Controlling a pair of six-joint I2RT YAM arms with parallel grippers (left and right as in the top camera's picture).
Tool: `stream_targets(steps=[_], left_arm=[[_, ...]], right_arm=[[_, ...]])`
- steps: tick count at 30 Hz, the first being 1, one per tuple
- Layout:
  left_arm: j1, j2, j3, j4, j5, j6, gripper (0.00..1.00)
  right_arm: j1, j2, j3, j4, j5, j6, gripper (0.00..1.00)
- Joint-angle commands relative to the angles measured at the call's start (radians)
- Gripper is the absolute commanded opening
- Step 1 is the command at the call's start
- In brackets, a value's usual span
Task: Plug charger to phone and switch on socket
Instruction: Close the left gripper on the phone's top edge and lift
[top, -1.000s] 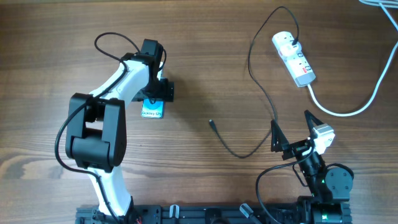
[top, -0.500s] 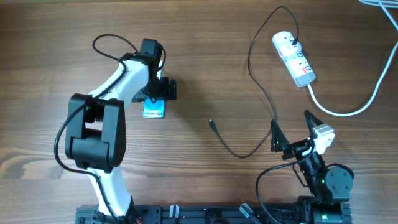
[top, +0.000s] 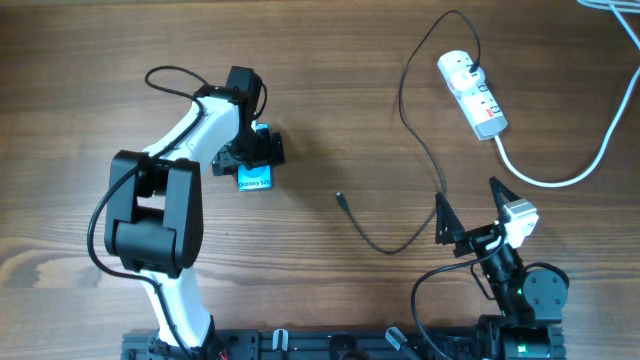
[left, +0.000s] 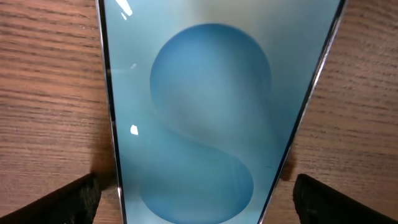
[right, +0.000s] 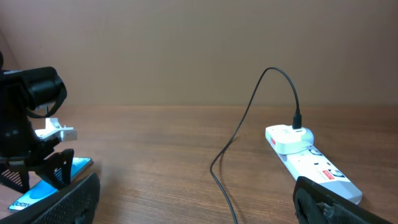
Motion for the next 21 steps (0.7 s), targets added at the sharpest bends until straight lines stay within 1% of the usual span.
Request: stream_targets(steps=[1,21], left_arm=[[0.002,0.014,-0.023,0.013,0.041,-0.021,1.0],[0.002,0.014,-0.023,0.154,0.041,-0.02,1.0]], right_arm=[[0.003,-0.006,-0.001,0.003,0.0,0.006,1.0],[0.003,-0.006,-0.001,0.003,0.0,0.006,1.0]])
